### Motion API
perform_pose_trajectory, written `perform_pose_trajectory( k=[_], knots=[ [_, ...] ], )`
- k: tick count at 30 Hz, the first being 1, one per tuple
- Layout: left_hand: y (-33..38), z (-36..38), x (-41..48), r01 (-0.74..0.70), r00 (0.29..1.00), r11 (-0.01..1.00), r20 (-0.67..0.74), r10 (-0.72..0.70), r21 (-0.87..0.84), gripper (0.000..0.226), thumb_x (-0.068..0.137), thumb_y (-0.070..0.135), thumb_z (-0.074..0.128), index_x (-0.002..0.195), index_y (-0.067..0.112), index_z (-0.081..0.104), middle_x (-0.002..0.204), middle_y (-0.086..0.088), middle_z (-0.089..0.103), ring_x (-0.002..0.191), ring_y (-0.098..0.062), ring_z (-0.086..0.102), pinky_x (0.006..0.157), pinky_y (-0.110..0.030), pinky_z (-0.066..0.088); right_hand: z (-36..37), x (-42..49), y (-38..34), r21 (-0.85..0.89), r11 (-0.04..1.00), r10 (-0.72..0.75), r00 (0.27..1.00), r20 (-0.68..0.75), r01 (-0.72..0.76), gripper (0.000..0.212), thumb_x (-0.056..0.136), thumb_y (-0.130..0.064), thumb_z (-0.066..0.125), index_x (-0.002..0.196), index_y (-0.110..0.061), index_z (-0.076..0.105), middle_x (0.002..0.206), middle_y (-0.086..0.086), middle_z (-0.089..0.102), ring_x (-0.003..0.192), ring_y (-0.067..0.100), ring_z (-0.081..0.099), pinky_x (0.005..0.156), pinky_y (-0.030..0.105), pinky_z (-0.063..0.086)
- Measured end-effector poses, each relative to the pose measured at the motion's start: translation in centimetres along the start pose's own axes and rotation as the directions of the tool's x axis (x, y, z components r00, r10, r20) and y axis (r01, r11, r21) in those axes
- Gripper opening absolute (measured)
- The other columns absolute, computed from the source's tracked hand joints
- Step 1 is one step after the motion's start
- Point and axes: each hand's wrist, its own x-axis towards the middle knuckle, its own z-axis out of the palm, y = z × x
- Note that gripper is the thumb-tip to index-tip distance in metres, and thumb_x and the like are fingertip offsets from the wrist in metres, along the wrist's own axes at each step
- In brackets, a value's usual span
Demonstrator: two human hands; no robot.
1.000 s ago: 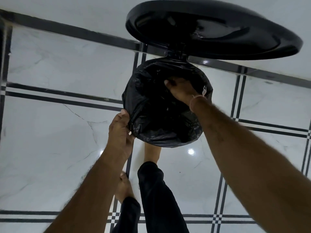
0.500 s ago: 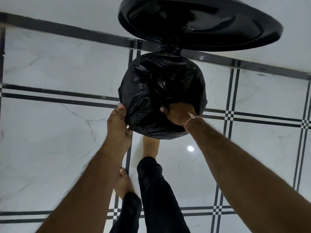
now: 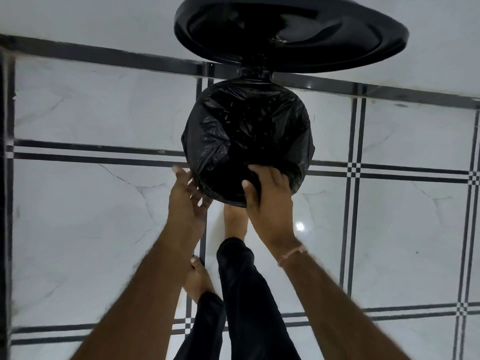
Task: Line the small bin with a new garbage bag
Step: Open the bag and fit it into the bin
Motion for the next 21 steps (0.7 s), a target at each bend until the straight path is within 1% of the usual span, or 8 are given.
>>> perform_pose_trajectory(
  k=[2, 4, 6, 7, 9, 13, 17, 21],
  knots=[
    [-1.2, 0.1, -1.2, 0.064, 0.998, 0.998, -0.016, -0.064, -0.030, 0.057, 0.101, 0.064, 0.041, 0.129, 0.019, 0.064, 0.122, -0.001, 0.069, 0.116, -0.021, 0.065, 0.100, -0.041, 0.053, -0.4, -3.1, -0.5, 0.149, 0.973, 0.195, 0.974, -0.118, -0.176, 0.039, 0.097, -0.034, 0.059, 0.132, -0.016, 0.057, 0.127, 0.003, 0.056, 0.113, 0.023, 0.056, 0.093, 0.039, 0.054],
    [-2.4, 0.6, -2.5, 0.151, 0.988, 0.988, -0.020, -0.152, -0.045, 0.060, 0.099, 0.065, 0.044, 0.133, 0.019, 0.063, 0.124, -0.004, 0.068, 0.114, -0.023, 0.065, 0.101, -0.045, 0.053, -0.4, -4.9, -1.9, 0.442, 0.794, 0.511, 0.852, -0.112, -0.418, 0.043, 0.097, -0.036, 0.062, 0.135, -0.019, 0.050, 0.131, 0.002, 0.050, 0.113, 0.019, 0.056, 0.092, 0.035, 0.054],
    [-3.3, 1.6, -3.5, 0.201, 0.978, 0.972, -0.035, -0.206, -0.121, 0.059, 0.099, 0.062, 0.048, 0.126, 0.013, 0.066, 0.116, -0.009, 0.072, 0.103, -0.024, 0.070, 0.087, -0.041, 0.059, -0.3, -4.9, -3.6, 0.736, 0.307, 0.791, 0.591, 0.155, -0.603, 0.038, 0.103, -0.033, 0.062, 0.136, -0.019, 0.049, 0.134, 0.007, 0.055, 0.106, 0.009, 0.061, 0.085, 0.024, 0.056],
    [-3.7, 2.1, -3.7, 0.221, 0.971, 0.961, -0.051, -0.232, -0.168, 0.054, 0.101, 0.058, 0.049, 0.116, 0.010, 0.068, 0.104, -0.009, 0.075, 0.094, -0.022, 0.072, 0.075, -0.036, 0.062, -0.3, -4.5, -4.4, 0.805, 0.031, 0.791, 0.506, 0.343, -0.593, 0.035, 0.105, -0.034, 0.058, 0.135, -0.015, 0.054, 0.132, 0.012, 0.062, 0.103, 0.010, 0.066, 0.086, 0.023, 0.058],
    [-3.9, 3.0, -3.8, 0.216, 0.968, 0.943, -0.073, -0.241, -0.252, 0.045, 0.104, 0.050, 0.049, 0.096, 0.010, 0.067, 0.088, -0.008, 0.073, 0.081, -0.019, 0.070, 0.061, -0.029, 0.060, 0.3, -3.5, -4.8, 0.818, -0.265, 0.727, 0.451, 0.518, -0.511, 0.041, 0.107, -0.040, 0.052, 0.126, -0.007, 0.065, 0.118, 0.016, 0.074, 0.106, 0.022, 0.071, 0.104, 0.036, 0.056],
    [-3.4, 3.3, -3.2, 0.206, 0.963, 0.922, -0.102, -0.251, -0.327, 0.035, 0.106, 0.043, 0.051, 0.094, 0.014, 0.067, 0.099, -0.006, 0.067, 0.087, -0.020, 0.064, 0.065, -0.033, 0.056, 0.9, -1.6, -3.7, 0.801, -0.485, 0.735, 0.333, 0.591, -0.351, 0.051, 0.103, -0.052, 0.053, 0.121, -0.006, 0.068, 0.102, 0.011, 0.069, 0.099, 0.028, 0.067, 0.109, 0.048, 0.052],
    [-3.3, 2.5, -1.5, 0.229, 0.951, 0.873, -0.091, -0.295, -0.430, 0.033, 0.110, 0.031, 0.048, 0.089, 0.014, 0.068, 0.091, -0.002, 0.070, 0.084, -0.019, 0.066, 0.045, -0.028, 0.058, -0.5, -0.5, -2.1, 0.759, -0.593, 0.697, 0.302, 0.651, -0.268, 0.048, 0.105, -0.050, 0.053, 0.127, -0.009, 0.066, 0.112, 0.009, 0.066, 0.094, 0.027, 0.067, 0.063, 0.038, 0.064],
    [-4.1, 1.1, 0.5, 0.184, 0.971, 0.868, -0.049, -0.232, -0.461, 0.034, 0.110, 0.030, 0.044, 0.103, 0.009, 0.070, 0.097, -0.005, 0.078, 0.101, -0.021, 0.070, 0.081, -0.036, 0.060, -2.2, 0.3, -1.9, 0.734, -0.618, 0.654, 0.334, 0.679, -0.282, 0.053, 0.105, -0.056, 0.047, 0.125, -0.011, 0.067, 0.105, 0.004, 0.065, 0.081, 0.021, 0.061, 0.046, 0.030, 0.058]
  ],
)
